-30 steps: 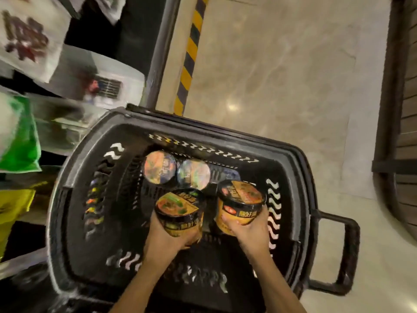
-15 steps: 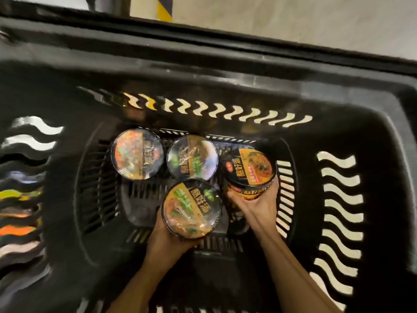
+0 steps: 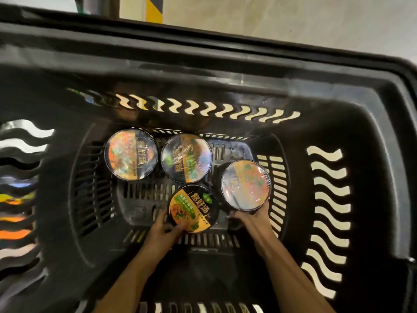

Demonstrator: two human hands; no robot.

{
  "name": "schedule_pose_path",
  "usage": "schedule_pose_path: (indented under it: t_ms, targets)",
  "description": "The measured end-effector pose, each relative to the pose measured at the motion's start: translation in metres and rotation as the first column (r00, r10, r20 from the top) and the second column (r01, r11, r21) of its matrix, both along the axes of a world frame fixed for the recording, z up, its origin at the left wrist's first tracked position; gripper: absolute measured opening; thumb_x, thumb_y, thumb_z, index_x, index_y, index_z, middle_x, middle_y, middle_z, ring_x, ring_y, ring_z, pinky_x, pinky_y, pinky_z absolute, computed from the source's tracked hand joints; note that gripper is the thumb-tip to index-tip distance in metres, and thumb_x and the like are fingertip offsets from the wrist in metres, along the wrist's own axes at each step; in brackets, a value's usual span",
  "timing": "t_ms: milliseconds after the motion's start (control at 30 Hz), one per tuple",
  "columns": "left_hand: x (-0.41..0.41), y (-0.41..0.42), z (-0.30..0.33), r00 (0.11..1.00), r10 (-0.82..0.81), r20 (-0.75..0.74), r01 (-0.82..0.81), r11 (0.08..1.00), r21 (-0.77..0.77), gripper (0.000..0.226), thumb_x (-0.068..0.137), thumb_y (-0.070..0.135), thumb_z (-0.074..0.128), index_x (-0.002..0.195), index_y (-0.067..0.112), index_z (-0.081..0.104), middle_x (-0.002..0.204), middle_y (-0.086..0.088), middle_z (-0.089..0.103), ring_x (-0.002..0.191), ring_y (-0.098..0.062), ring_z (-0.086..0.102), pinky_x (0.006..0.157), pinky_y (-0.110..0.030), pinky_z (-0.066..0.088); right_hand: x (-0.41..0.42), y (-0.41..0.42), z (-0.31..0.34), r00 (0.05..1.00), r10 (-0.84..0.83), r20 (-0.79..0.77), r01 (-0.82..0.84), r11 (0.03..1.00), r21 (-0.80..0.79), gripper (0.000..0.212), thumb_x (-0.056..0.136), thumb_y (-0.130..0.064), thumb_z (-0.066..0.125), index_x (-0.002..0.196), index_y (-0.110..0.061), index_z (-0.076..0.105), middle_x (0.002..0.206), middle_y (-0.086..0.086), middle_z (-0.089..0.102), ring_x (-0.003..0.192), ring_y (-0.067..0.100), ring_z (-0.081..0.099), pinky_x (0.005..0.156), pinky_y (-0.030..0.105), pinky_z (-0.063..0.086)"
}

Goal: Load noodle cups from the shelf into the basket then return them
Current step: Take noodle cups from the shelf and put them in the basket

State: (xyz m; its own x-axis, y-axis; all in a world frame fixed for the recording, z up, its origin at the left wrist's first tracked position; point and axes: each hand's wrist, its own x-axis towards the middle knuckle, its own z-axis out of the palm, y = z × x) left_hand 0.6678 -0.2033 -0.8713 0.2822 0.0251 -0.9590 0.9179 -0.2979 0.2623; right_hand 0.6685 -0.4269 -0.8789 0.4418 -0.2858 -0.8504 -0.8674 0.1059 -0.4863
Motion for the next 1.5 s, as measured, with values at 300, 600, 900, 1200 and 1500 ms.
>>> schedule_pose_path:
  t_ms: [300,600,900,1200,1500]
  targets:
    - [0.0,0.002,-0.008,0.991,-0.026,0.134,0.018,0.998,0.061,0.041,0.095,0.019,0.048,0.135,0.022,0.043,0.112,-0.005,0.061,0.093,-0.016,0.06,0.08,-0.036,0.052,0.0,0.0,0.006,0.951,-0.307,-0.046,0.307,0.952,-0.006,0.038,0.098,-0.015,0.046,0.136,-0.018,0.043,0.124,0.014,0.058,0.108,0.033,0.061,0.087,0.04,0.053]
    - [0.005,-0.003,-0.005,0.962,-0.106,0.25,0.087,0.992,0.086,0.04,0.093,0.013,0.052,0.132,0.016,0.049,0.117,-0.006,0.063,0.1,-0.019,0.061,0.084,-0.033,0.052,0.034,-0.001,0.008,0.962,-0.266,0.067,0.266,0.964,0.009,0.029,0.099,-0.012,0.044,0.127,-0.018,0.048,0.103,0.011,0.063,0.065,0.014,0.062,0.058,0.019,0.055]
    - [0.013,-0.044,-0.021,0.857,-0.317,0.406,0.329,0.943,0.043,0.054,0.089,0.048,0.051,0.134,0.019,0.045,0.104,-0.008,0.068,0.054,0.012,0.059,0.062,-0.007,0.047,0.059,-0.014,0.0,0.986,-0.163,0.029,0.164,0.986,-0.033,0.028,0.098,-0.003,0.042,0.121,-0.017,0.049,0.099,0.009,0.061,0.074,0.016,0.061,0.052,0.015,0.053]
    - [0.022,-0.047,-0.018,0.838,-0.377,0.394,0.399,0.917,0.03,0.043,0.093,0.016,0.053,0.136,0.015,0.045,0.098,0.003,0.063,0.055,0.009,0.061,0.061,-0.003,0.044,0.059,-0.018,-0.006,0.999,0.041,0.004,-0.04,0.98,-0.195,0.028,0.096,-0.011,0.046,0.122,-0.02,0.053,0.105,0.004,0.063,0.099,0.032,0.064,0.095,0.048,0.049]
    - [0.017,-0.076,-0.022,0.848,-0.409,0.338,0.434,0.901,0.001,0.044,0.095,0.017,0.049,0.138,0.018,0.04,0.096,-0.017,0.071,0.076,-0.02,0.069,0.075,-0.019,0.051,0.06,-0.019,-0.007,0.987,0.144,-0.077,-0.157,0.964,-0.212,0.033,0.096,-0.019,0.047,0.128,-0.021,0.053,0.111,0.005,0.067,0.101,0.026,0.064,0.097,0.046,0.047]
